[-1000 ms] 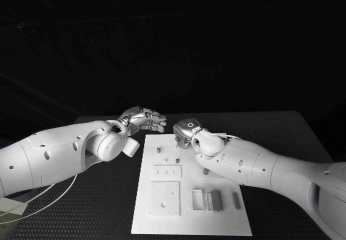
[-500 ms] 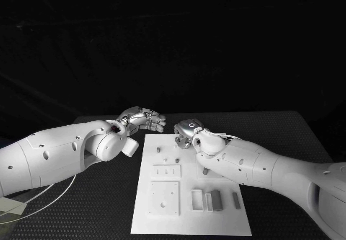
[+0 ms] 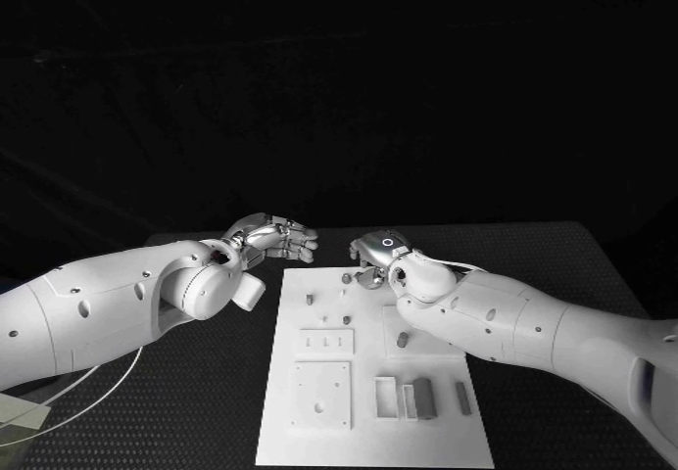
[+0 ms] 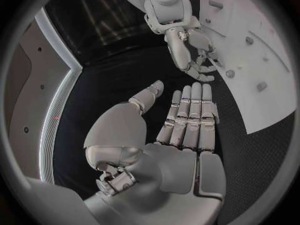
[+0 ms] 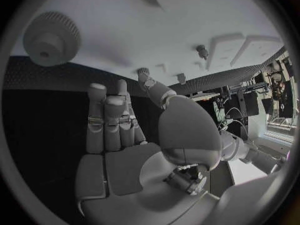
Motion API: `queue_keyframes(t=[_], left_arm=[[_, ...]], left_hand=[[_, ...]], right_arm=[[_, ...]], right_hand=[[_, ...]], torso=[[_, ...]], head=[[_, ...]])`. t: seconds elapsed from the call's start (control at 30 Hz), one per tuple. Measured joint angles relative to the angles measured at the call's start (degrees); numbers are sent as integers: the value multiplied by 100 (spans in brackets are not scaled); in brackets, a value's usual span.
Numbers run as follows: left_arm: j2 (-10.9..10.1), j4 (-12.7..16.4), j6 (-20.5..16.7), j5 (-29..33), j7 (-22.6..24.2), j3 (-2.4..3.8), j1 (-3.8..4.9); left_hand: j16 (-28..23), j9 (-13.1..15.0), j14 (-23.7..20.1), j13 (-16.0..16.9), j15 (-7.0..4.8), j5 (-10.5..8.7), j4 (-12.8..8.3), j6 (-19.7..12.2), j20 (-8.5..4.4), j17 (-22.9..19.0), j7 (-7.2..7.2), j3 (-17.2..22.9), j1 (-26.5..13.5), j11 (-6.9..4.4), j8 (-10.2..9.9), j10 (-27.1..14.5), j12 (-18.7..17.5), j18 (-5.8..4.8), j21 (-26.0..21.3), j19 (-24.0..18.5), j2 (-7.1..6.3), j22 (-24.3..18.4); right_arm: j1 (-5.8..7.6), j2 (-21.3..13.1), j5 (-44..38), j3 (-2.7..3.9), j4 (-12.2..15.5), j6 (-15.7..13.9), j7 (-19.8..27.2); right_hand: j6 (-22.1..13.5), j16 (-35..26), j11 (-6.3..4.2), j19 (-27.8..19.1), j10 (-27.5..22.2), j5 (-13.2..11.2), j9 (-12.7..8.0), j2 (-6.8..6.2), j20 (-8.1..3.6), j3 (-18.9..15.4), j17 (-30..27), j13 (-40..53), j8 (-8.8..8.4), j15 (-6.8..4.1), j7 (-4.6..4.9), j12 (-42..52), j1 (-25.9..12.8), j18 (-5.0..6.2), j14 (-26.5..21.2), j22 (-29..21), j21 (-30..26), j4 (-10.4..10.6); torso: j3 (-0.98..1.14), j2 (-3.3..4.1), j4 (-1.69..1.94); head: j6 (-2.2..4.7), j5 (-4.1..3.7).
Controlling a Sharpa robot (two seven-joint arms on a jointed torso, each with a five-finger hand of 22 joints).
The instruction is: Assemble the parts on the task board
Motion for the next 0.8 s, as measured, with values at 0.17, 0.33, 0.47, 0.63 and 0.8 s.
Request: queue_keyframes(t=[0.17, 0.33, 0.47, 0.63, 0.8], left_arm=[[-22, -79, -1, 0, 7, -1, 0], [-75, -138, -1, 0, 12, -1, 0], [-117, -174, -2, 0, 14, -3, 0], [-121, -163, -2, -1, 18, -3, 0], [-134, -149, -1, -3, 18, -3, 0]], left_hand=[[-22, 0, 0, 5, 0, 0, 0, 0, 0, 3, 0, 0, 0, 0, 0, 0, 0, 0, -22, 0, 0, 0], [-22, 0, 0, 6, 0, 0, 0, 0, 0, 3, 0, 0, 0, 0, 0, 0, 0, 0, -22, 0, 0, 0], [-22, 0, 0, 5, 0, 0, 0, 0, 0, 3, 0, 0, 0, 0, 0, 0, 0, 0, -22, 0, 0, 0], [-22, 0, 0, 5, 0, 0, 0, 0, 0, 3, 0, 0, 0, 21, 0, 20, 0, -1, -22, 0, 0, 0], [-22, 0, 0, 5, 0, 0, 0, 0, 0, 8, 0, 0, 0, 21, 0, 20, 0, 0, -22, 0, 0, 0]], right_arm=[[119, -293, 82, 235, 364, 25, -36], [281, -638, 221, 390, 656, 106, -74], [372, -947, 388, 431, 860, 293, -82], [457, -1197, 696, 440, 876, 592, -54], [455, -1234, 871, 433, 728, 894, 37]], right_hand=[[-16, 18, 0, 11, 0, 0, 5, 0, -10, 18, -6, 22, 0, 0, 2, 0, 0, -1, 0, 0, 0, 18], [-4, 47, -3, 12, 3, 0, 24, -32, -10, -18, -13, 65, 34, -15, 20, 0, -32, -1, 15, 0, 0, 64], [-4, 96, -143, 95, 290, 0, 34, -262, -69, -34, -15, 302, 37, -77, 23, 260, 4, -46, 94, 0, 1, 113], [10, 176, -276, 156, 567, 0, 75, -467, -89, -173, -32, 1672, 37, -210, -129, 1422, -6, -51, 124, 0, 6, 292], [12, 427, -327, 207, -374, 0, 192, -523, -103, -270, 55, 4153, 37, -278, -176, 3463, 4, -45, 82, 0, 171, 380]], torso=[[13, -18, -36], [32, -38, -77], [55, -55, -115], [77, -68, -145], [90, -70, -168]], head=[[59, -8], [85, 10], [108, 24], [121, 42], [152, 55]])
